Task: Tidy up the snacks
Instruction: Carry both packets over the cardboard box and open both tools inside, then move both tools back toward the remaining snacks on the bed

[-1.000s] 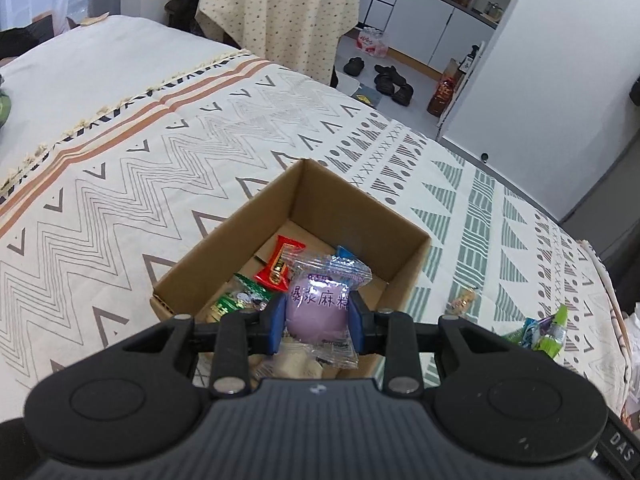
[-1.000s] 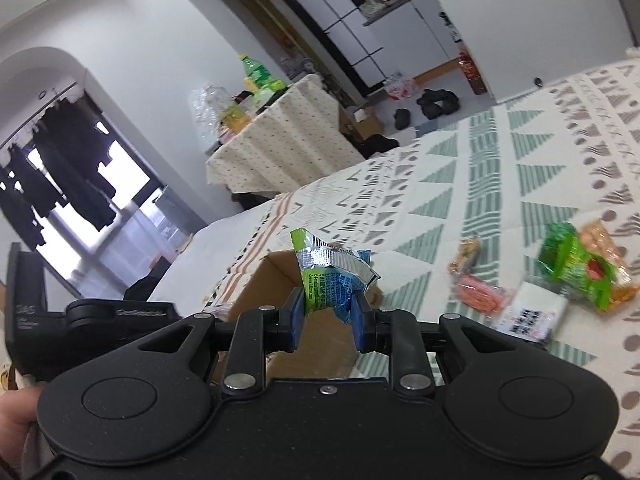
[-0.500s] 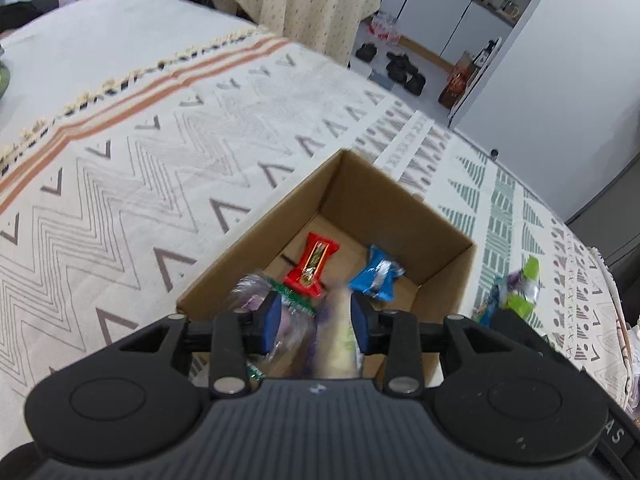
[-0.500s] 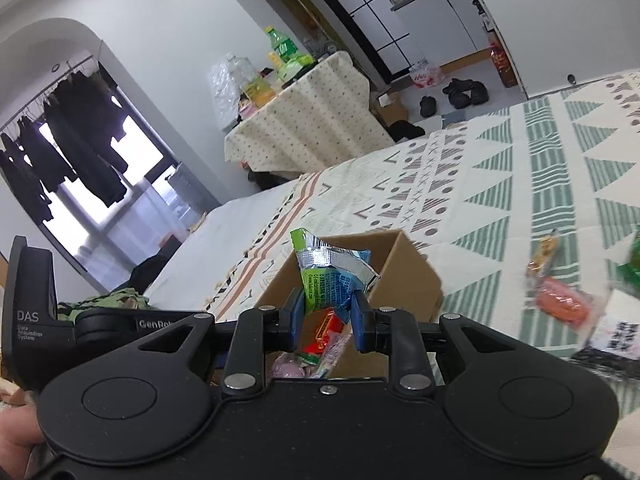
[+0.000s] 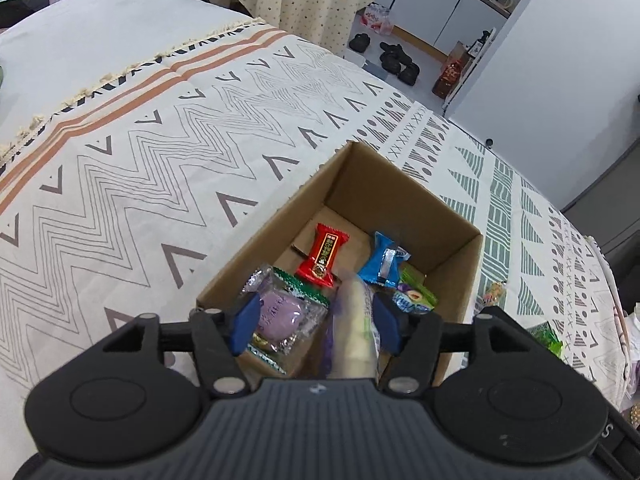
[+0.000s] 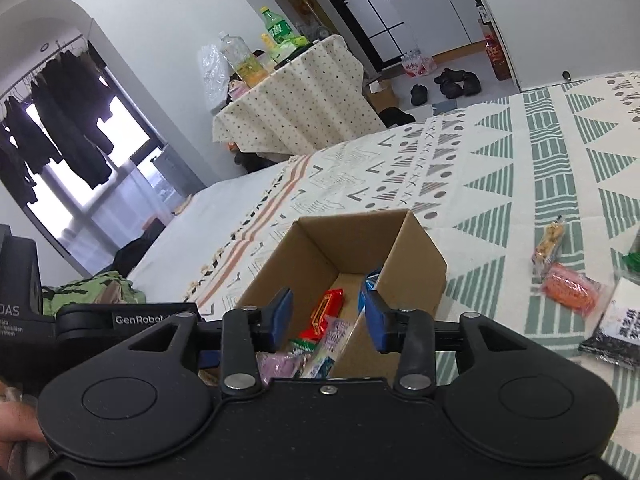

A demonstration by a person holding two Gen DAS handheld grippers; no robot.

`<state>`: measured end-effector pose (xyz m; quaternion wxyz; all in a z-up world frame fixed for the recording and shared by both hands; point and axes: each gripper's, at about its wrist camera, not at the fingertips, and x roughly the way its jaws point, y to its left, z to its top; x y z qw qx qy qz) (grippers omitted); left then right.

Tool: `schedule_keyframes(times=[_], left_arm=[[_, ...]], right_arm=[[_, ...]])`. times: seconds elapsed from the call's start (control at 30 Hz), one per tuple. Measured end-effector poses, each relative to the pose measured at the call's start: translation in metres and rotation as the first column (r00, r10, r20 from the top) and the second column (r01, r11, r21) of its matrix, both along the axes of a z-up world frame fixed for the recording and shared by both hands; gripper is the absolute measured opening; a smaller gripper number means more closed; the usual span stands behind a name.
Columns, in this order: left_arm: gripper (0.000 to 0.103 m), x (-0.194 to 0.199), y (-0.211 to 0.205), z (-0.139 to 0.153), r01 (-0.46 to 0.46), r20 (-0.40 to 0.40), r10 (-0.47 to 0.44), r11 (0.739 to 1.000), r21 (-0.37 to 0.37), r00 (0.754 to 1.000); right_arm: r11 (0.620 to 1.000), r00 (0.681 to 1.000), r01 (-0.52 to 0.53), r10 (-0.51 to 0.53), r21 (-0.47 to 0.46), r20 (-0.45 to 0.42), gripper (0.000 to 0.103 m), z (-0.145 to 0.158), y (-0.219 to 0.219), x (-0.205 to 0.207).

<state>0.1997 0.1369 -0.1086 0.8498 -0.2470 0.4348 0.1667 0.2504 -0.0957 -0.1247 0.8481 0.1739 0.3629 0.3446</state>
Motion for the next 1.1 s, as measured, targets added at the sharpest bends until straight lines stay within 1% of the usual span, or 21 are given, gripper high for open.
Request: schedule_keyframes(times=[0.07,0.13,0.17,0.3,0.43,0.53,0.6,0.67,0.7,0.73,0.77,0.8,0.83,1.0,1.1], left_arm=[[0.072,-0.002,-0.001,0.003,0.001,-0.007,-0.001,1.000,0.002,1.000],[0.074,-0.003,-0.003,0.005,0.001,-0.013,-0.001,1.000,-0.001,1.000],[0.075,-0.003,-0.004,0.006,-0.004,-0.018,0.004,1.000,0.003,1.000],[0.077,-0.004,-0.010,0.010,-0.005,-0.035,0.006,1.000,0.031,0.999],[0.084,-0.007,-0.019,0.015,0.000,-0.037,0.002,0.999,0.050,0.999],[0.086,-0.008,-0.028,0.020,0.010,-0.031,-0.008,0.998,0.068,0.999],[0.092,-0.008,-0.035,0.024,0.019,-0.021,-0.018,0.997,0.077,1.000],[0.097,-0.008,-0.044,0.028,0.035,-0.011,-0.034,0.995,0.098,0.999],[0.097,-0.008,-0.048,0.030,0.042,-0.010,-0.041,0.993,0.111,0.999],[0.098,-0.007,-0.052,0.031,0.047,-0.009,-0.046,0.992,0.119,0.999],[0.100,-0.006,-0.056,0.032,0.049,-0.007,-0.048,0.991,0.121,0.999],[0.101,-0.006,-0.059,0.034,0.051,-0.006,-0.051,0.992,0.119,0.999],[0.103,-0.005,-0.062,0.035,0.053,-0.002,-0.054,0.992,0.117,0.999],[0.103,-0.003,-0.085,0.041,0.089,0.015,-0.091,0.989,0.119,0.996],[0.103,-0.002,-0.099,0.043,0.102,0.029,-0.106,0.988,0.119,0.994]], right_arm=[[1.000,1.000,0.014,-0.014,-0.011,-0.013,0.049,0.002,-0.002,-0.001],[0.999,0.999,0.033,-0.034,-0.024,-0.024,0.064,0.003,-0.005,-0.004],[0.999,0.998,0.044,-0.045,-0.031,-0.033,0.066,0.004,-0.007,-0.005],[0.995,0.996,0.064,-0.068,-0.076,-0.050,0.069,0.006,-0.013,-0.009],[0.990,0.994,0.089,-0.095,-0.106,-0.046,0.079,0.010,-0.024,-0.011],[0.989,0.993,0.101,-0.106,-0.110,-0.046,0.079,0.014,-0.032,-0.010],[0.987,0.992,0.114,-0.120,-0.115,-0.046,0.080,0.016,-0.039,-0.008],[0.984,0.991,0.125,-0.131,-0.127,-0.039,0.087,0.020,-0.044,-0.007],[0.982,0.990,0.132,-0.137,-0.133,-0.031,0.091,0.022,-0.048,-0.007],[0.981,0.990,0.138,-0.142,-0.136,-0.019,0.093,0.025,-0.051,-0.007],[0.980,0.989,0.143,-0.146,-0.137,-0.010,0.094,0.027,-0.055,-0.008],[0.979,0.989,0.149,-0.151,-0.140,-0.006,0.098,0.030,-0.058,-0.008],[0.979,0.988,0.150,-0.152,-0.142,-0.004,0.099,0.032,-0.062,-0.008],[0.975,0.986,0.166,-0.162,-0.145,0.036,0.103,0.045,-0.081,-0.009],[0.974,0.984,0.178,-0.176,-0.137,0.033,0.103,0.046,-0.095,-0.007]])
